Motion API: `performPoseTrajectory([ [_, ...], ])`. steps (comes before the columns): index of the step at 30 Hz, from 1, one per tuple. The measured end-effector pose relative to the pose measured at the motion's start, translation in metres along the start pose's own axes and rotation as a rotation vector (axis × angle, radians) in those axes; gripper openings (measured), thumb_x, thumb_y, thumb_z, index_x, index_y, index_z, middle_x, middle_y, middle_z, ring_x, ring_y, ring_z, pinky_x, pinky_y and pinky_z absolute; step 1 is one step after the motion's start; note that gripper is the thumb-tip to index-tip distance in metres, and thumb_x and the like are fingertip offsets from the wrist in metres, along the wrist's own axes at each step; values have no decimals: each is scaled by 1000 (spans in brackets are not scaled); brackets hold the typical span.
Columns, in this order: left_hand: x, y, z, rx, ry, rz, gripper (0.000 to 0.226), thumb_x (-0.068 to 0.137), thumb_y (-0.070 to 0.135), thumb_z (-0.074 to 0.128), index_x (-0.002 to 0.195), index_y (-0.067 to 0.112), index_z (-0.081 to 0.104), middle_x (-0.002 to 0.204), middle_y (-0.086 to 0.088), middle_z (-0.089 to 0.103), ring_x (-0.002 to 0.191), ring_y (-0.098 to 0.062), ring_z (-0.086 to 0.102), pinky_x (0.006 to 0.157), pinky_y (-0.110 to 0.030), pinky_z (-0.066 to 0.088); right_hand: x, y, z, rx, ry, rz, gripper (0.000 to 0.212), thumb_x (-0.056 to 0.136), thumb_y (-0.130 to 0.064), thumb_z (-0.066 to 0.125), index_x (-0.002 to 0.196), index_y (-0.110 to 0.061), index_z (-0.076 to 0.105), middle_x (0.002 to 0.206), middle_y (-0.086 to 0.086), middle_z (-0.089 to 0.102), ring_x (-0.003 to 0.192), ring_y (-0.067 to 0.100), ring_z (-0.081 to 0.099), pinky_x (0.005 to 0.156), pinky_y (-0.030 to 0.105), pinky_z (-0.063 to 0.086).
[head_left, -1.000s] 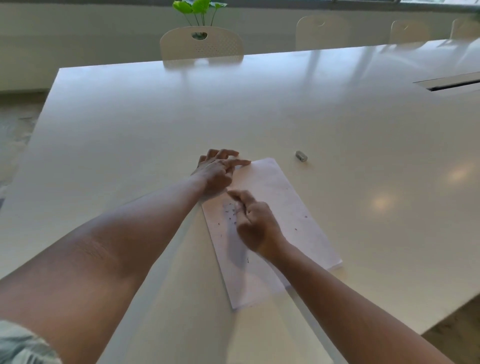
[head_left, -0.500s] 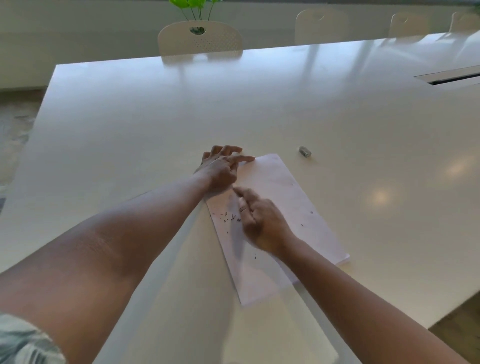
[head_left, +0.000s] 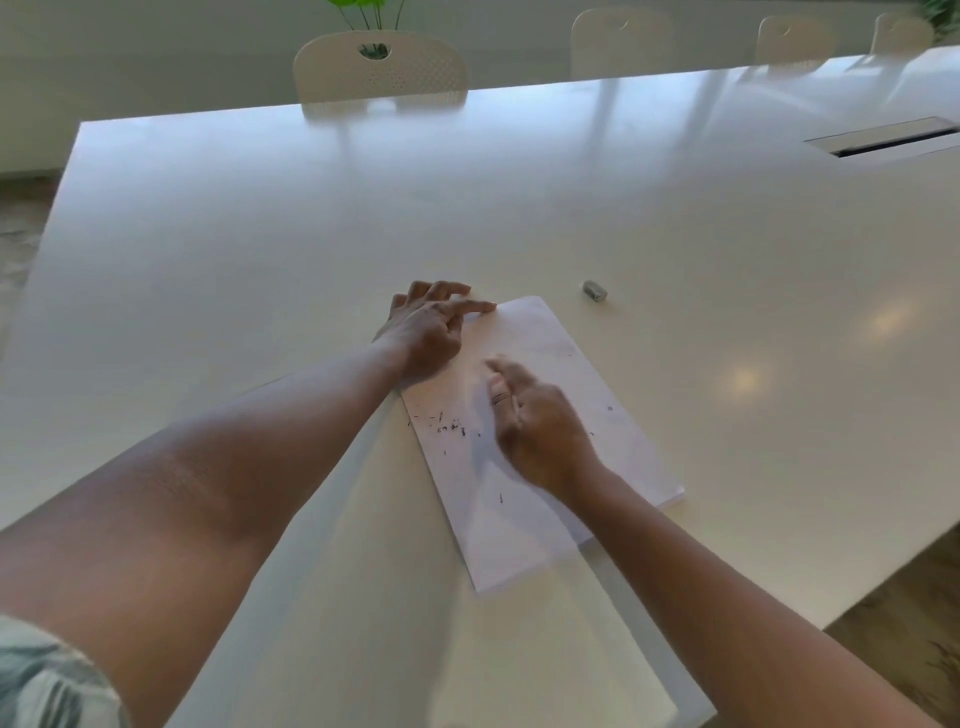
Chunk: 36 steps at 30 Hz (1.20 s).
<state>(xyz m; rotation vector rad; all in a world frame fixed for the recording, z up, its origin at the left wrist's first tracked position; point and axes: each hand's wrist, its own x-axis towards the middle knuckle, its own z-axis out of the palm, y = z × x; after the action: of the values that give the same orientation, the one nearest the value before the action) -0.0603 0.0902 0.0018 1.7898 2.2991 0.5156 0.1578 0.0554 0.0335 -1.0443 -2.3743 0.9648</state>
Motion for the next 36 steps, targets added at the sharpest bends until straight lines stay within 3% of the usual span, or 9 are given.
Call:
performPoseTrajectory([
  [4,0,-1,1,-7,-4,1,49,106,26,34,140,56,52,157,16,37,145,-16,23,117,-40,18,-1,34,-13,-207,66,181,50,105,-33,27,150,-13,40,159,5,34,148,16,24,122,29,14],
  [7,0,-1,1,-6,2,0,49,106,26,33,140,56,52,157,16,38,145,-16,23,117,-40,18,-12,29,-6,-246,-35,93,51,106,-32,28,153,-13,35,163,1,23,151,10,13,117,18,1],
  [11,0,1,0,18,-4,-4,48,106,26,34,141,56,51,158,15,37,146,-18,23,117,-41,20,-20,3,10,107,-181,-95,45,104,-31,36,143,-17,50,154,-2,42,144,6,29,120,23,17],
  [15,-1,2,0,12,4,4,49,106,25,35,141,55,51,158,14,38,145,-18,24,117,-41,20,-6,13,-4,113,111,0,47,98,-35,35,135,-15,58,146,0,53,137,14,46,115,30,34],
  [18,0,1,1,4,4,4,50,106,24,35,140,56,52,158,15,38,146,-17,23,116,-41,19,-2,32,-15,-53,181,176,44,104,-31,34,142,-16,50,154,1,43,143,18,36,117,30,26],
  [21,0,1,0,4,12,0,50,105,24,35,140,56,52,157,15,38,145,-18,24,116,-41,20,-10,29,-3,-178,-21,153,51,104,-36,31,152,-20,36,163,-4,25,150,14,17,120,28,12],
  [25,1,2,0,34,1,5,48,107,27,35,141,55,51,159,14,37,145,-20,24,116,-42,22,-21,-1,16,83,-178,19,47,104,-39,37,148,-24,43,156,-5,40,146,18,31,121,38,25],
  [32,0,1,1,31,-1,6,47,107,27,34,141,54,51,158,14,37,146,-19,23,117,-43,21,-26,15,0,-10,75,191,48,104,-39,35,148,-20,43,158,-3,36,148,20,25,119,31,19],
  [36,0,1,1,24,10,3,48,106,26,34,141,54,52,158,15,38,146,-19,23,117,-42,21,-35,9,9,-70,9,225,55,105,-43,33,154,-18,31,163,0,24,151,16,14,121,30,9],
])
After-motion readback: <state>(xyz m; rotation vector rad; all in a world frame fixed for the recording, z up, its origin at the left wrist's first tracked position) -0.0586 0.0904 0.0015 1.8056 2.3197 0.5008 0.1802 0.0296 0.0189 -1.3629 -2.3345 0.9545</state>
